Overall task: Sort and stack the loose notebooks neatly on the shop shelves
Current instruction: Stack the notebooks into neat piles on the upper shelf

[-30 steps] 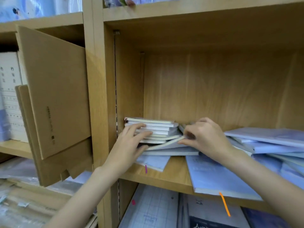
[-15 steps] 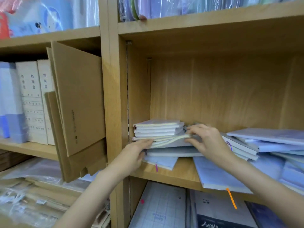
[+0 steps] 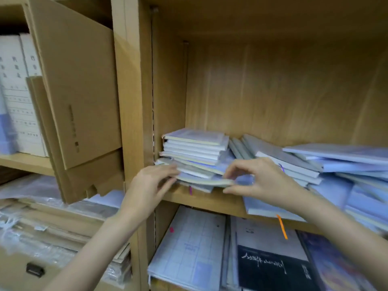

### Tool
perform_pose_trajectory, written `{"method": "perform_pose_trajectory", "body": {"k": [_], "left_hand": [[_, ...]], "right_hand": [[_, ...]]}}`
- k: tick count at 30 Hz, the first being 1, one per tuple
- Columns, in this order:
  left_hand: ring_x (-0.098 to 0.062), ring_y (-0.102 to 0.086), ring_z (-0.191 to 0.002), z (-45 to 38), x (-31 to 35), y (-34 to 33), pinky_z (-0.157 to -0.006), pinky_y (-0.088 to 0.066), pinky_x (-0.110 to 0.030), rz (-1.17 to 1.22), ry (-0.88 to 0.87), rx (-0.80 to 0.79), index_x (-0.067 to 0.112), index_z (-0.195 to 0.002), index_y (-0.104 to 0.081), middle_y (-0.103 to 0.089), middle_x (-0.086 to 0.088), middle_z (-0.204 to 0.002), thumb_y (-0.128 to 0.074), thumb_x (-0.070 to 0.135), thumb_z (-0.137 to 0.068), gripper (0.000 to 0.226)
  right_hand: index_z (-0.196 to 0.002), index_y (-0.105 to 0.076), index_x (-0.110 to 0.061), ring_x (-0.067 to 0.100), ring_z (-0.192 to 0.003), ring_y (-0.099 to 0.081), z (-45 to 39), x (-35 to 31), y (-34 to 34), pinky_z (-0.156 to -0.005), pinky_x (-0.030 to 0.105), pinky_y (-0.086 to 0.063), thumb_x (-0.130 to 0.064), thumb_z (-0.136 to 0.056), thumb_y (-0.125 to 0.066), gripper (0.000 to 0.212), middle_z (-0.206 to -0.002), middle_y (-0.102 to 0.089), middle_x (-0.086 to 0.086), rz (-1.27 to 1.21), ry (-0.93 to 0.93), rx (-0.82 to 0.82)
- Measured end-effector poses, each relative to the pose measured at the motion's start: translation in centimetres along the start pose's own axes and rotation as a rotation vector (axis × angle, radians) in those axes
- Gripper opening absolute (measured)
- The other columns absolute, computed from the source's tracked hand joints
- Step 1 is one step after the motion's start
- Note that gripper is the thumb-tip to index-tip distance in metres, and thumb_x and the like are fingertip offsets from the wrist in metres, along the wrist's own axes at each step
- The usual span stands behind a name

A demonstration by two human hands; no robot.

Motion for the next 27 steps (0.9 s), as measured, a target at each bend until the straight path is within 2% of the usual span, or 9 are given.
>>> {"method": "perform_pose_trajectory", "body": {"k": [3,5,7,12,18,21,23,25,27], "left_hand": [[-0.006,-0.055,-0.102,1.2,0.0,-0.8,-0.086,-0.034,-0.014,-0.005,0.005,-0.045,0.013,-0.104,-0.070,-0.064,0.000,-0.119,-0.058,0.029,-0.084,0.028],[-0.007,-0.051,-0.114,2.0,0.0,-1.3,-0.094,-0.035,-0.023,-0.030,0.019,-0.113,0.016,-0.117,-0.063,-0.056,0.003,-0.130,-0.046,0.041,-0.084,0.045],[-0.008,-0.044,-0.124,2.4,-0.1,-1.0,-0.099,-0.032,-0.030,-0.042,0.004,-0.123,0.018,-0.126,-0.055,-0.052,0.006,-0.133,-0.042,0.042,-0.083,0.052],[-0.002,-0.046,-0.116,2.5,0.3,0.9,-0.105,-0.026,-0.029,-0.009,-0.011,-0.025,0.019,-0.124,-0.056,-0.052,0.017,-0.120,-0.050,0.028,-0.086,0.040],[-0.006,-0.053,-0.112,5.6,1.4,-0.6,-0.090,-0.037,-0.032,0.044,-0.010,0.025,0.025,-0.117,-0.061,-0.061,0.008,-0.122,-0.049,0.031,-0.089,0.031],[-0.009,-0.051,-0.110,6.1,2.4,-0.9,-0.091,-0.037,-0.036,0.056,-0.009,-0.019,0.027,-0.117,-0.063,-0.060,0.003,-0.123,-0.050,0.035,-0.086,0.034],[-0.010,-0.048,-0.111,6.2,3.3,-0.8,-0.090,-0.035,-0.038,0.055,-0.037,-0.061,0.028,-0.114,-0.066,-0.060,0.002,-0.123,-0.049,0.038,-0.085,0.034],[-0.011,-0.047,-0.114,6.2,4.0,-0.7,-0.092,-0.034,-0.039,0.077,-0.049,-0.099,0.029,-0.113,-0.067,-0.059,0.003,-0.124,-0.048,0.040,-0.086,0.035],[-0.013,-0.048,-0.116,5.9,4.3,-0.9,-0.095,-0.034,-0.039,0.096,-0.033,-0.127,0.030,-0.116,-0.065,-0.058,0.004,-0.126,-0.047,0.044,-0.085,0.038]], "right_hand": [[-0.093,-0.071,-0.017,0.018,-0.084,-0.066,1.0,0.0,-1.8,-0.072,0.034,-0.053,-0.025,-0.071,-0.059,0.026,-0.090,-0.072,-0.002,0.307,0.035,-0.032],[-0.081,-0.073,-0.015,0.026,-0.061,-0.067,1.3,-1.1,-1.8,-0.047,0.038,-0.053,-0.024,-0.076,-0.048,0.026,-0.069,-0.070,0.006,0.427,0.113,0.143],[-0.075,-0.071,-0.013,0.029,-0.050,-0.064,1.4,-2.5,-1.2,-0.036,0.038,-0.048,-0.025,-0.081,-0.040,0.033,-0.058,-0.065,0.009,0.460,0.145,0.276],[-0.088,-0.073,-0.013,0.022,-0.064,-0.070,2.4,-5.4,0.5,-0.044,0.036,-0.053,-0.023,-0.086,-0.046,0.029,-0.075,-0.073,0.002,0.389,0.224,0.387],[-0.097,-0.073,-0.017,0.009,-0.085,-0.069,5.5,-3.4,-1.1,-0.061,0.029,-0.056,-0.036,-0.081,-0.052,0.032,-0.096,-0.073,-0.009,0.322,0.256,0.113],[-0.106,-0.070,-0.020,-0.002,-0.109,-0.056,7.1,-2.4,-1.9,-0.091,0.015,-0.044,-0.063,-0.077,-0.052,0.055,-0.118,-0.063,-0.015,0.181,0.120,-0.004],[-0.099,-0.072,-0.025,-0.009,-0.116,-0.048,8.0,-2.1,-1.5,-0.097,0.006,-0.033,-0.073,-0.069,-0.054,0.060,-0.118,-0.060,-0.021,0.010,-0.041,-0.008],[-0.089,-0.073,-0.027,-0.011,-0.111,-0.050,8.5,-1.2,-0.2,-0.094,0.004,-0.033,-0.058,-0.073,-0.066,0.036,-0.113,-0.063,-0.018,-0.117,-0.246,0.093],[-0.098,-0.069,-0.024,-0.002,-0.108,-0.052,8.6,0.6,0.6,-0.084,0.010,-0.036,-0.037,-0.081,-0.068,0.022,-0.111,-0.062,-0.012,-0.124,-0.455,0.194]]}}
Point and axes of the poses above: each hand's wrist, its own z-axis away from the middle knuckle, its own y-axis out of the back of the hand, x = y × z, the point moved 6 cm from there along -z, towards the middle knuckle
